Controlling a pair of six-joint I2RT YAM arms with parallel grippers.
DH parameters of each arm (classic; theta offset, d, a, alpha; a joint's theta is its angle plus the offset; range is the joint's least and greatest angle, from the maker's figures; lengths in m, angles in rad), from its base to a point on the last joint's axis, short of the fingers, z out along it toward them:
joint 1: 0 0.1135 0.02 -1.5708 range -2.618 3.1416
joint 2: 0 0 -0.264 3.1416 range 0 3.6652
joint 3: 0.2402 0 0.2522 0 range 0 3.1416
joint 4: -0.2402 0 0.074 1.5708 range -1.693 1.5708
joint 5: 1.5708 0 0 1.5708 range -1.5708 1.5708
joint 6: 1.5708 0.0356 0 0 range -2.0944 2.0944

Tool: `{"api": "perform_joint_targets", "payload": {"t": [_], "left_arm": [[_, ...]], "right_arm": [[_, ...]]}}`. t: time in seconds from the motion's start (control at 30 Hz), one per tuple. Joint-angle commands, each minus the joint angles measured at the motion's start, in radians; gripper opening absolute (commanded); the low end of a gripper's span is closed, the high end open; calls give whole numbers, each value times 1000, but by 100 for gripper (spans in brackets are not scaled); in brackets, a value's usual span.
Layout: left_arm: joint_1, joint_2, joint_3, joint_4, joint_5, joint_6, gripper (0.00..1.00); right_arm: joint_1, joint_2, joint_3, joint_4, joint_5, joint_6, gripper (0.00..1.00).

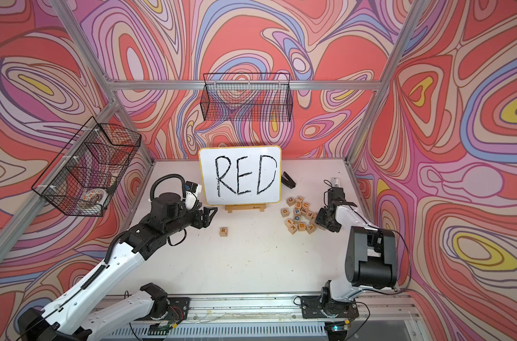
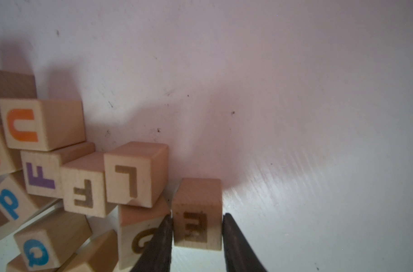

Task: Assemble the uppercase word "red" with letter blocks
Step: Pick up the letter block from the center of the board.

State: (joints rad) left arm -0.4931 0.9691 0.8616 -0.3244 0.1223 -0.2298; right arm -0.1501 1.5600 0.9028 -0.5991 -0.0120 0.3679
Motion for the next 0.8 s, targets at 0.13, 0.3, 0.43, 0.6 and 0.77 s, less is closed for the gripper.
{"api": "perform_joint_targets", "payload": {"t": [0.13,0.3,0.43,0.6,0.77], "left_arm": [[-6,-14,-3,-8,-13,14,76],[-6,-19,-3,-8,-15,15,76],[-7,-18,-3,-8,-14,14,76],[-7,-20,-4,-8,-15,15,76],[-6,-18,-3,-8,-16,14,76]], "right_arm": [[-8,12,7,-2,13,11,37],[-9,27,21,-5,9,4,36],[-9,35,32,-7,5,3,35],[-9,35,37,-5,-12,-3,31],[-10,40,33,-1,-42,-6,25]]}}
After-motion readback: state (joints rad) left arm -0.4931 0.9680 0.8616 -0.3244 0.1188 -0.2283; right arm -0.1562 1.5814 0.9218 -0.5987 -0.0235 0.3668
